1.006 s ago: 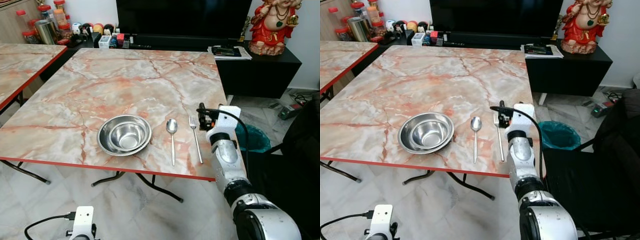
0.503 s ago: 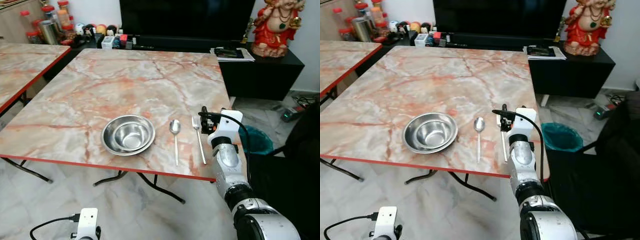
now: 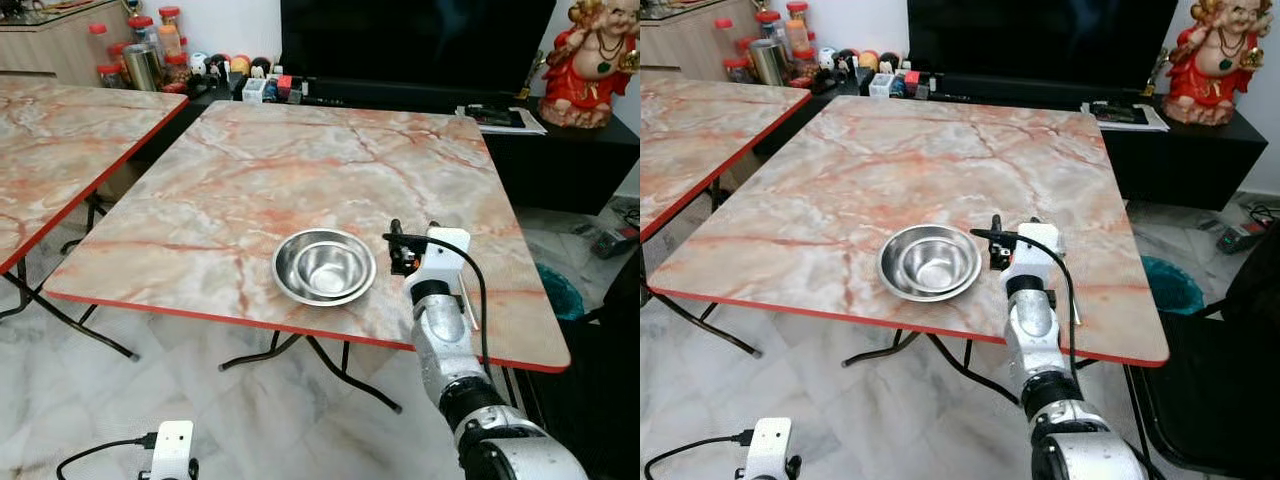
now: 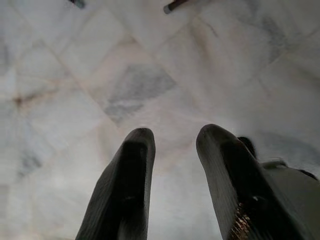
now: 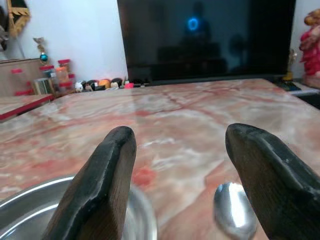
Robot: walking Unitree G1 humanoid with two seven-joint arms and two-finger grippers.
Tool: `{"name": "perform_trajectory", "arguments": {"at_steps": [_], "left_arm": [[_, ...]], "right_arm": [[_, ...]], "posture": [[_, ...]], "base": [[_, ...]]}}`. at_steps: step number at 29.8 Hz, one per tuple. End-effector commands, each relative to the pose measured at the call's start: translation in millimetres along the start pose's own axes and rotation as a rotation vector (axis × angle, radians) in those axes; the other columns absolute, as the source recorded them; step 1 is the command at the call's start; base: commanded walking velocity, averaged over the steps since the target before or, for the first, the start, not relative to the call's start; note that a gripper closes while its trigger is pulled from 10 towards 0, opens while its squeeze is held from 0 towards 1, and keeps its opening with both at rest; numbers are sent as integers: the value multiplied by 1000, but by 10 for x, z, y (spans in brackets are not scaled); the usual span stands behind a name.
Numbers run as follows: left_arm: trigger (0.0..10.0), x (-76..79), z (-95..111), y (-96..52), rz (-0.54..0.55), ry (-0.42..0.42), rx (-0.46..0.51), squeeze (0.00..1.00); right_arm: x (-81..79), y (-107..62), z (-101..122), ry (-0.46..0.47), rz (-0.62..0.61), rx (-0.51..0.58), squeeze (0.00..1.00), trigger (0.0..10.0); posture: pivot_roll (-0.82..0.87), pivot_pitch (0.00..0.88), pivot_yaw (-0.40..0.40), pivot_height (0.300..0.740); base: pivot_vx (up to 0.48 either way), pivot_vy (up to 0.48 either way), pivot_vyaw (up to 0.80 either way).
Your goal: Setting the table
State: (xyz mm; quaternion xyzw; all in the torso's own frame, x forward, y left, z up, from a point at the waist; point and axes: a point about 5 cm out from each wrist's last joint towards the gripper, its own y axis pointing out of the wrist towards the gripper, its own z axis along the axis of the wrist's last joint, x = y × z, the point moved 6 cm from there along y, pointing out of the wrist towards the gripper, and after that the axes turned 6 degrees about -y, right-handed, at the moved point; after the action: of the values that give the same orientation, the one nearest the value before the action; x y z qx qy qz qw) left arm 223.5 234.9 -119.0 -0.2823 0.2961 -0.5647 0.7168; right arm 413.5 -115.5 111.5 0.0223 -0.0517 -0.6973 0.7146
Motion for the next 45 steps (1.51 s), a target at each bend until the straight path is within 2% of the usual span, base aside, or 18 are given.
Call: {"name": "perform_trajectory", "arguments": {"at_steps": [1,7,16,19,23,29,31,34,35,39,42,43,45], "left_arm": [[10000,29,-21,-1,-14,17,-11,0],[10000,-10,-18,-1,-5,17,-10,0],[10000,-36,-43,-7,2,13,-16,0],[10000,-32,-42,-7,4,8,-15,0],[10000,-34,-33,-5,9,-2,-12,0],[10000,-42,-48,-11,16,-10,-12,0],[10000,-34,-74,-18,17,-17,-15,0],[10000,-27,-82,-20,17,-20,-17,0],[10000,-25,-93,-22,18,-24,-19,0],[10000,-18,-94,-22,19,-28,-20,0],[10000,-14,-91,-21,19,-29,-19,0],[10000,-12,-82,-19,18,-29,-17,0],[10000,-11,-76,-17,18,-29,-16,0]], "right_arm": [[22,11,58,-1,-11,21,0,10000],[-56,-45,-11,9,0,1,0,10000],[-10,-100,-125,0,-9,-36,0,10000],[136,-154,-245,-25,-35,-73,0,10000],[250,-167,-234,-39,-64,-64,0,10000],[295,-234,-255,-78,-53,-50,0,10000],[308,-314,-393,-102,-39,-93,0,10000],[342,-355,-475,-114,-44,-123,0,10000],[392,-414,-605,-129,-50,-177,0,10000],[432,-511,-787,-145,-34,-253,0,10000],[475,-662,-1015,-146,-18,-347,0,10000],[524,-781,-1179,-128,-21,-425,0,10000],[564,-868,-1289,-119,-28,-481,0,10000]], "posture": [[-11,0,38,740],[-6,0,41,740],[-6,0,43,740],[-3,0,39,740],[-1,0,33,740],[2,0,23,740],[2,0,19,740],[4,0,14,740],[4,0,14,740],[2,0,11,740],[3,0,13,740],[2,0,13,740],[2,0,13,740]], "base": [[0,379,0],[0,380,0],[0,382,0],[0,380,0],[0,382,0],[0,382,0],[0,382,0],[0,382,0],[0,382,0],[0,377,0],[0,384,0],[0,382,0],[0,382,0]]}}
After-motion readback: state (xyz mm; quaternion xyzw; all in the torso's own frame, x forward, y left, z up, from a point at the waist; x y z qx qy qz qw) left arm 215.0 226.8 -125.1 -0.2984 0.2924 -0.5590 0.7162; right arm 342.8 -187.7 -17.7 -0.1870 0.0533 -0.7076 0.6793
